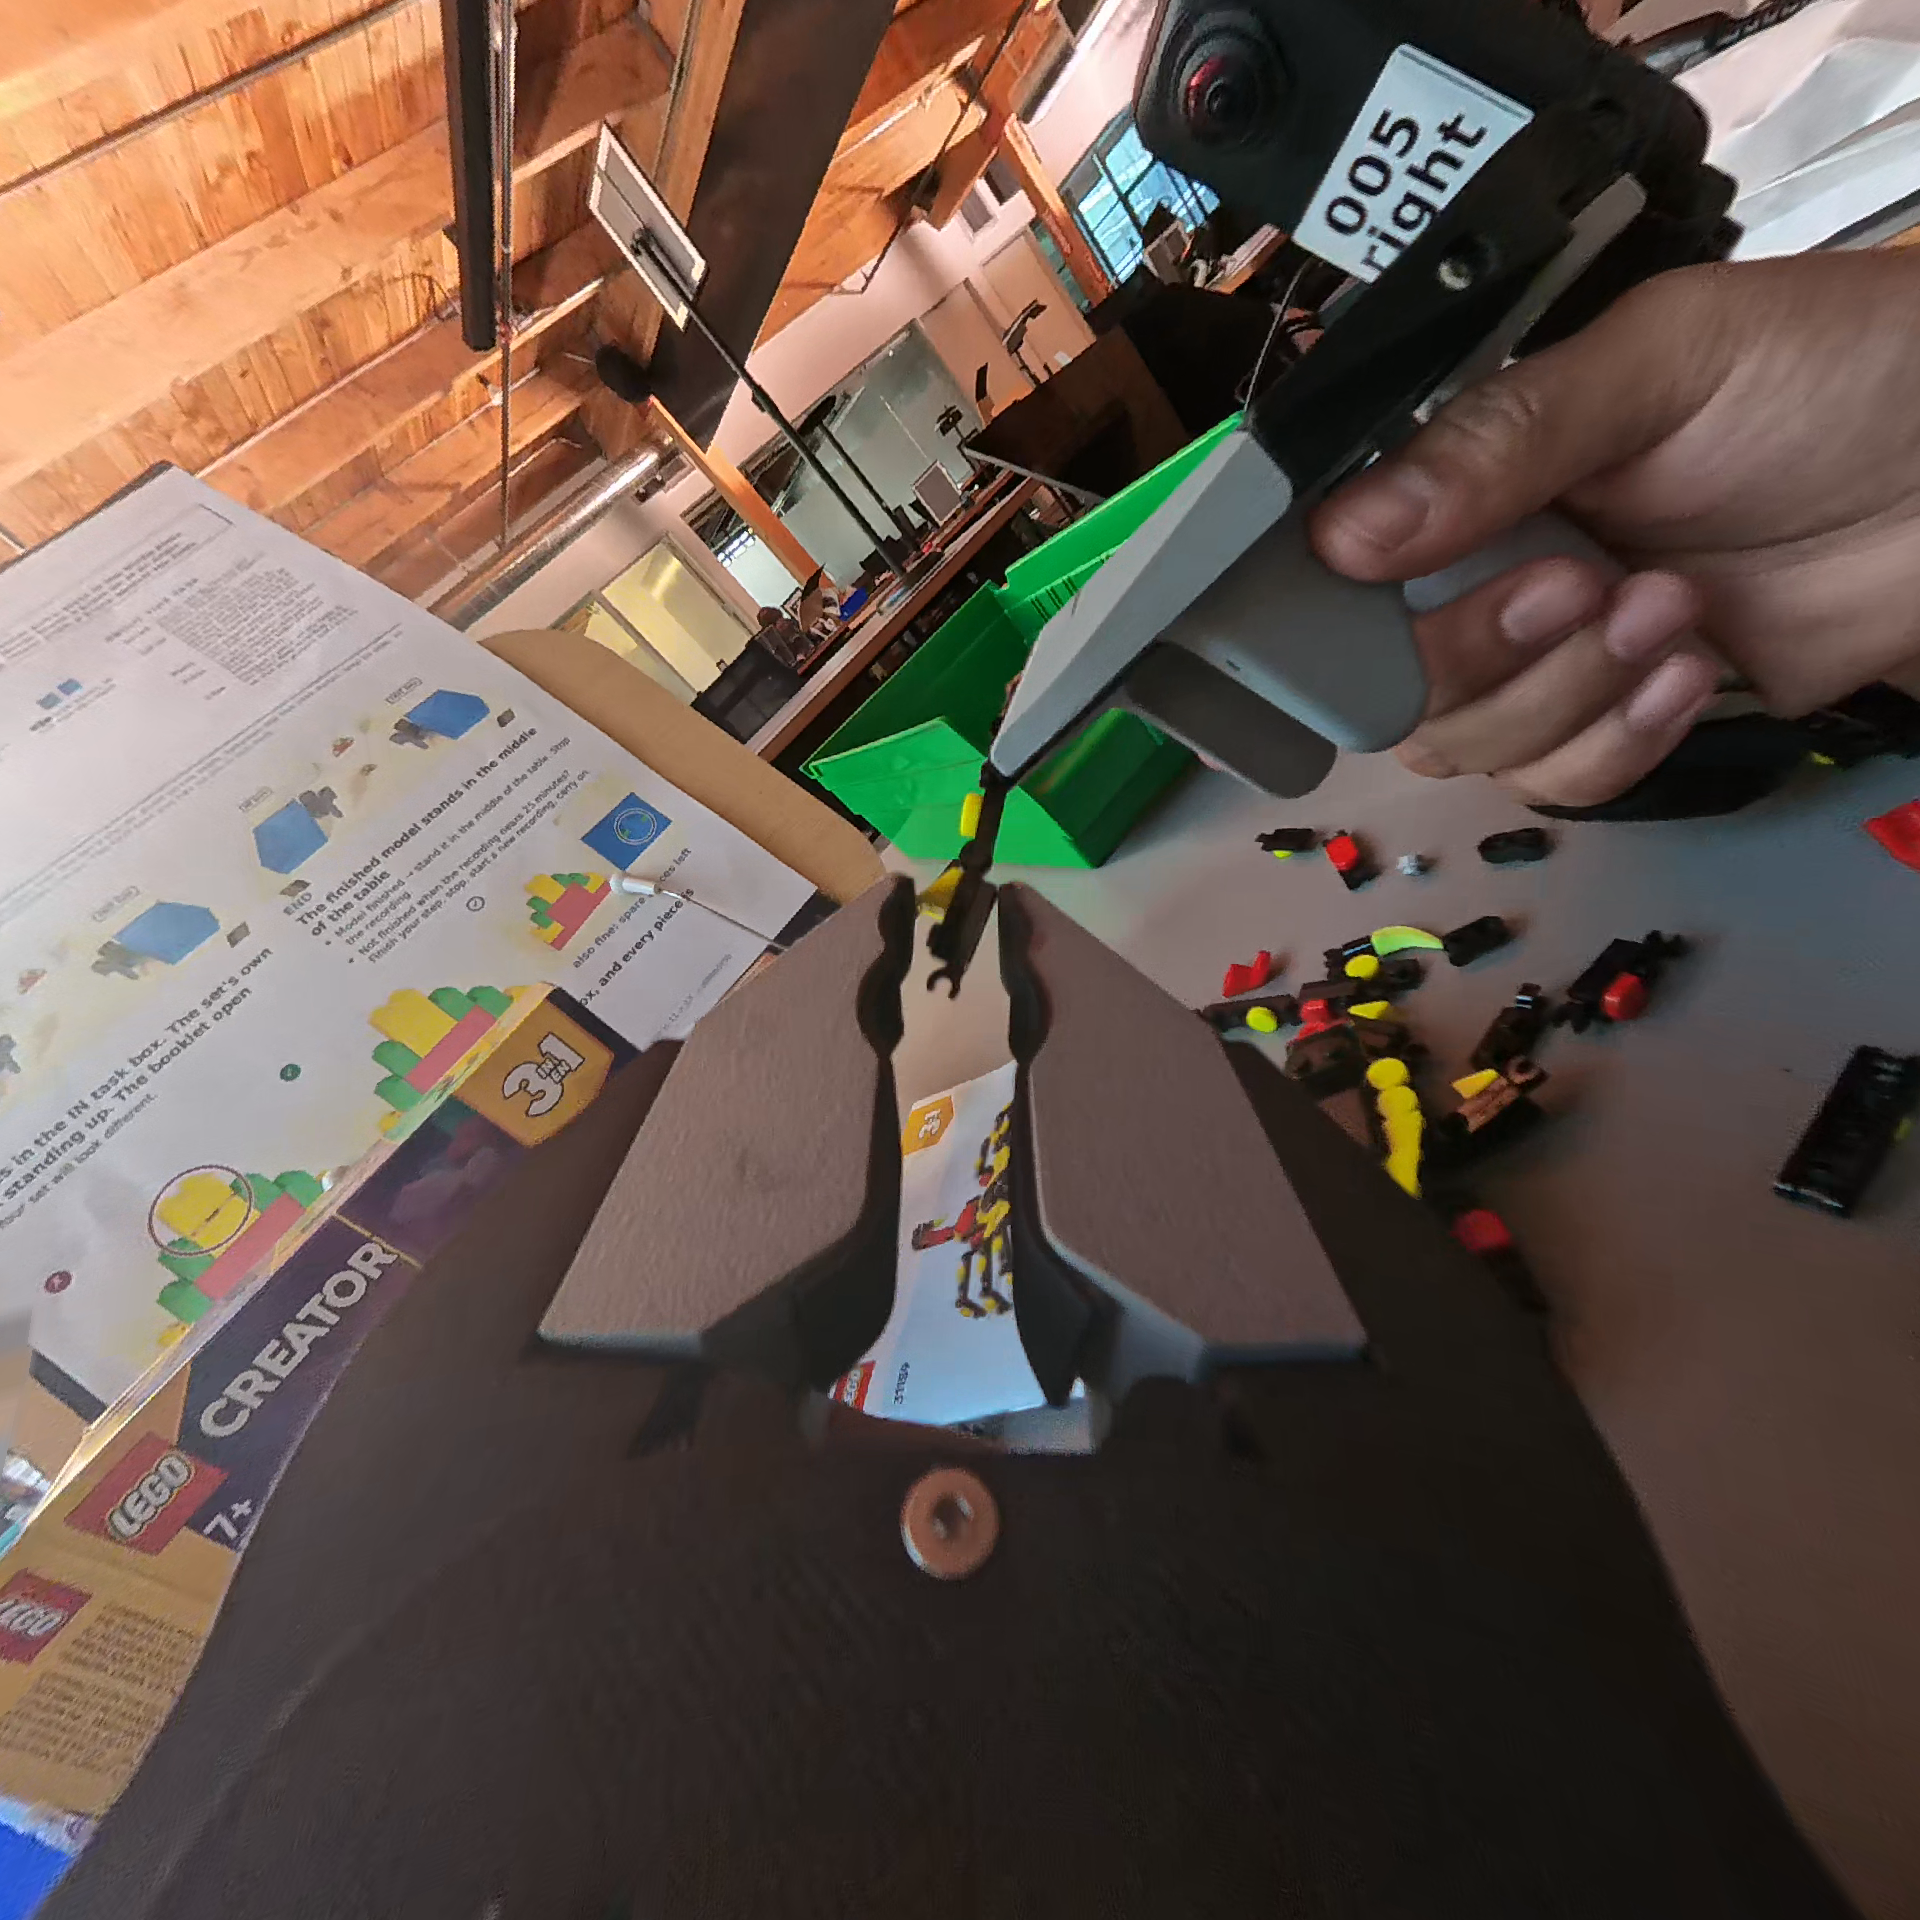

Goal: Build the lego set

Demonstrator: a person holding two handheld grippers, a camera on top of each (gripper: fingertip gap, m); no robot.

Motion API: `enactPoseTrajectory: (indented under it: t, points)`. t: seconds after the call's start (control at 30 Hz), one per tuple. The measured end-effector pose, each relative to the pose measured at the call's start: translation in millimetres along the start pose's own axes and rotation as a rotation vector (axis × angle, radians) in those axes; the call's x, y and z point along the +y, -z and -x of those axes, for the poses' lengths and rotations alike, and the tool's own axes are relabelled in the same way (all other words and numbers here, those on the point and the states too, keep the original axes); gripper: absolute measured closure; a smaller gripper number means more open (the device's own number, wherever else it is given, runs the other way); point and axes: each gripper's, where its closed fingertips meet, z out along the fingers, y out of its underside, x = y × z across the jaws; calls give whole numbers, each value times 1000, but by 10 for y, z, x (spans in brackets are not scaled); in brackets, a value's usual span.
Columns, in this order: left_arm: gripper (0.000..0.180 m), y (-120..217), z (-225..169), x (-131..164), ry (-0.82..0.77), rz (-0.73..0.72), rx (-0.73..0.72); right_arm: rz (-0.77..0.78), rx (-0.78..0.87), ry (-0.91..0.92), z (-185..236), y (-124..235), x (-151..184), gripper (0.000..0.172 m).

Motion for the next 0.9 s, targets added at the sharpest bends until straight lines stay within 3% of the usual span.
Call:
enactPoseTrajectory:
  t: [0.13, 0.37, 0.5, 0.7, 0.83, 0.9]
  points:
    - [165, -20, 59, 98, 24, 54, -27, -16, 16, 8, -7, 4, -26, 167]
    - [158, -47, -9, 149, 203, 71, 59, -22, 23, 11, 2, -25, 6, 167]
    - [150, -33, -109, 57, 365, 20, 185, -40, 1, 16, 38, -5, -29, 167]
    - [157, 46, -157, -111, 636, -68, 370, -57, -72, 56, 178, 33, -81, 167]
    - [152, 84, -254, -205, 727, -109, 461, -21, -107, 102, 274, 0, -11, 167]
    - [162, 125, -260, -273, 766, -143, 504, -24, -140, 126, 337, 18, -30, 168]
